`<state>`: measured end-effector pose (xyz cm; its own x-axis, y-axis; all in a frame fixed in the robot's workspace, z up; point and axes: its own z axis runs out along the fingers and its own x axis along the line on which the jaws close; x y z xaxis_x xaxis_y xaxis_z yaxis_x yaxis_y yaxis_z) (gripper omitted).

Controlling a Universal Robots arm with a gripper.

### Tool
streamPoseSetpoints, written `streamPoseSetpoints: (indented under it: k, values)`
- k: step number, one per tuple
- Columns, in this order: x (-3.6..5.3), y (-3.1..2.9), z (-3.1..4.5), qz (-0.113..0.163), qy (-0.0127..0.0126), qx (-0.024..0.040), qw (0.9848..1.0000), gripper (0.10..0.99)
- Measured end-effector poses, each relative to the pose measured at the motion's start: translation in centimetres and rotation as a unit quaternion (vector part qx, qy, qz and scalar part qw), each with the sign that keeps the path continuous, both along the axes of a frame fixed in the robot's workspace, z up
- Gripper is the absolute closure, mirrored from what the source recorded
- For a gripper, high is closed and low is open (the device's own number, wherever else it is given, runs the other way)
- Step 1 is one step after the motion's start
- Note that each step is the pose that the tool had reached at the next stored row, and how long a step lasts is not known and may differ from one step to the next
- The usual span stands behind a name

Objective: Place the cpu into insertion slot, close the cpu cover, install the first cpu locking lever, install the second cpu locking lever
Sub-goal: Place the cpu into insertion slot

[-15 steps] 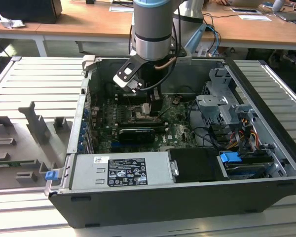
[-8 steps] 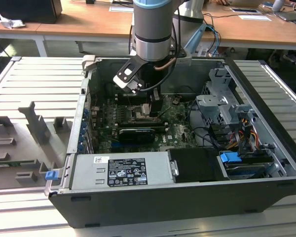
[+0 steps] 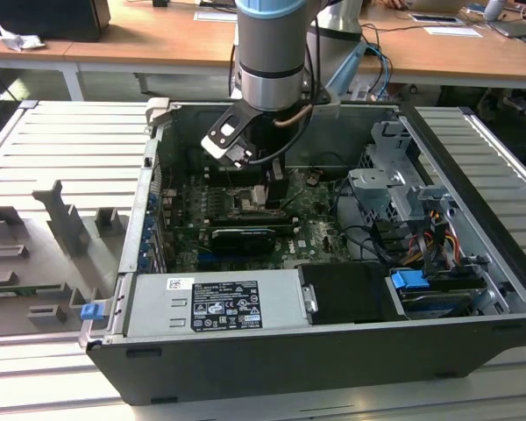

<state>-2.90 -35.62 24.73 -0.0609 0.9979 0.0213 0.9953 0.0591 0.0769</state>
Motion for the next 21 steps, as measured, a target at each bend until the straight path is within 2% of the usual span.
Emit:
streamPoseSetpoints:
  k: [6,8,12,19,21]
  values:
    - [0.01,0.03,-0.24,0.0,0.0009,0.0,1.0,0.545]
    - [0.0,0.51,-0.47,-0.003,0.0019,0.0,1.0,0.545]
    - [-0.07,0.71,-0.76,-0.005,0.0021,0.0,1.0,0.545]
    - [-0.13,0.72,-1.04,-0.029,0.0022,0.0002,0.9996,0.545]
    - [-0.14,0.89,-1.45,-0.029,0.0061,-0.0006,0.9996,0.545]
